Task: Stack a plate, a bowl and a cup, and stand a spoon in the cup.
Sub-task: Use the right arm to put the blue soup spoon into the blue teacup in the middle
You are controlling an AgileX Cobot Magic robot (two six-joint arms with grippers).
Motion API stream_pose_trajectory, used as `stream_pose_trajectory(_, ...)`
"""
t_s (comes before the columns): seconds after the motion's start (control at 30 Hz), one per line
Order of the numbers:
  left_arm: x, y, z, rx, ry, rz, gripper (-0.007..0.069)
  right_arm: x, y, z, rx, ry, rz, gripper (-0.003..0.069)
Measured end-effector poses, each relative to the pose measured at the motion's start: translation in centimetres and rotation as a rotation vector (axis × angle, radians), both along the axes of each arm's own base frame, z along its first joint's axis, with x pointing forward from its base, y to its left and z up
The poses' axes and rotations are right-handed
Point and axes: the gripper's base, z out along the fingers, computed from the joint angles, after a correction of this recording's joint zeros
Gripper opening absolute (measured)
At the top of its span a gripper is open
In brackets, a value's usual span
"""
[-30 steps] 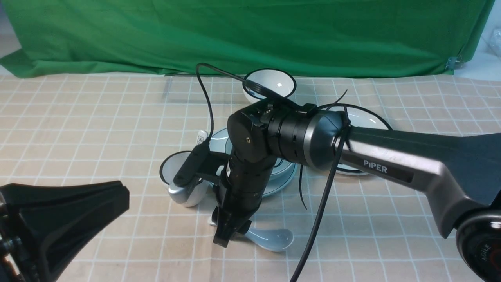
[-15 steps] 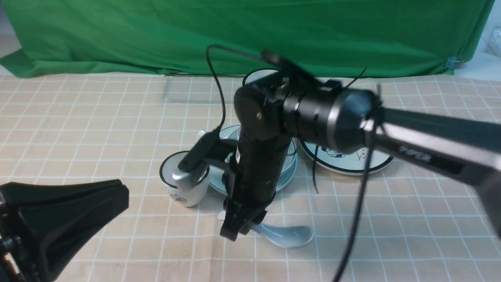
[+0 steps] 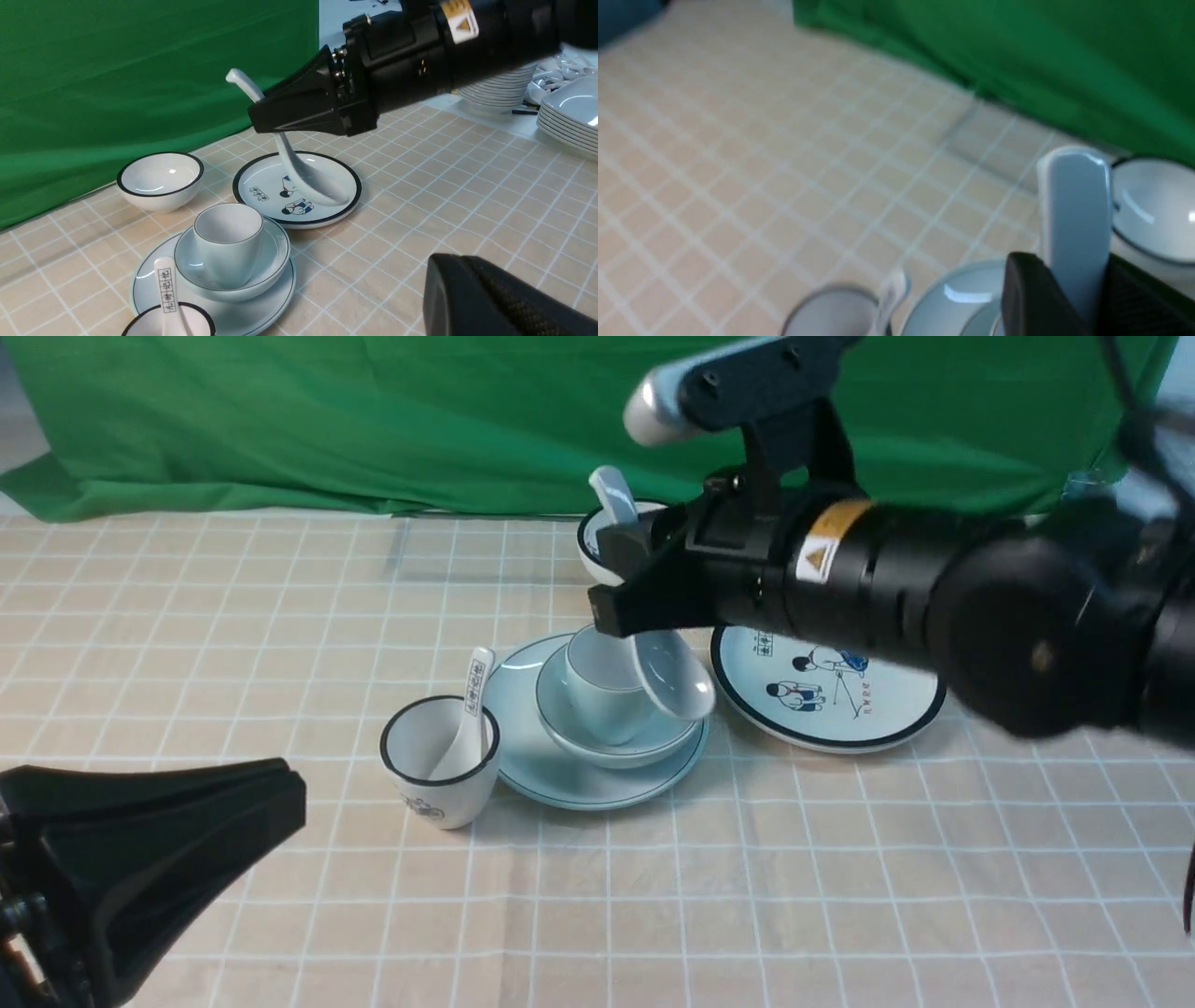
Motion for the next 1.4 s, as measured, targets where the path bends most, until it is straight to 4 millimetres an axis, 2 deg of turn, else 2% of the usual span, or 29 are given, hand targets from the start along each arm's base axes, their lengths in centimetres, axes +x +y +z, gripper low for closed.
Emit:
stream_pose_trajectory(0.13,0.0,0.0,0.0,-0.001,-0.001,0.000,-0.0001,0.7,0.0,-2.4,0.139,-0.159,-0.055,0.0165)
stream_pose_trajectory(0.23,0.0,0.0,0.0,-0.002,-0.002,0.001,-0.0001,1.7,0.6,-3.3,0.151,-0.197,-0.053,0.0165)
stream_pose_trajectory(0.37,0.0,0.0,0.0,0.000,-0.004,0.002,-0.0001,4.2,1.5,-4.7,0.139,-0.210,-0.052,0.0165)
stream_pose_trajectory(0.6,0.0,0.0,0.0,0.002,-0.006,0.002,-0.0001,7.2,1.5,-7.8,0.166,-0.131,-0.092,0.0165)
stream_pose_trajectory(0.83,0.0,0.0,0.0,0.004,-0.007,0.002,-0.0001,7.7,2.0,-11.3,0.150,-0.051,-0.066,0.0168)
stream_pose_trajectory(0.9,0.0,0.0,0.0,0.006,-0.008,0.003,-0.0001,7.7,2.0,-11.7,0.147,-0.044,-0.067,0.0184)
stream_pose_trajectory(0.97,0.0,0.0,0.0,0.007,-0.009,0.003,-0.0001,7.8,2.1,-12.1,0.141,-0.037,-0.068,0.0232)
stream_pose_trajectory(1.1,0.0,0.0,0.0,0.008,-0.010,0.003,-0.0001,7.8,2.1,-12.2,0.139,-0.035,-0.068,0.0327)
stream_pose_trajectory(1.2,0.0,0.0,0.0,0.009,-0.010,0.003,0.0000,7.8,2.1,-12.0,0.140,-0.035,-0.068,0.0354)
stream_pose_trajectory(1.27,0.0,0.0,0.0,0.011,-0.011,0.003,0.0000,7.5,1.9,-11.2,0.138,-0.032,-0.068,0.0366)
stream_pose_trajectory(1.33,0.1,0.1,0.0,0.022,-0.020,0.005,0.0000,6.4,1.3,-8.6,0.130,-0.047,-0.051,0.0371)
stream_pose_trajectory(1.37,0.1,0.1,0.0,0.024,-0.021,0.005,0.0000,6.4,1.3,-8.6,0.128,-0.048,-0.049,0.0371)
stream_pose_trajectory(1.4,0.1,0.1,0.0,0.025,-0.029,0.008,0.0000,5.4,0.7,-6.7,0.112,-0.052,-0.036,0.0372)
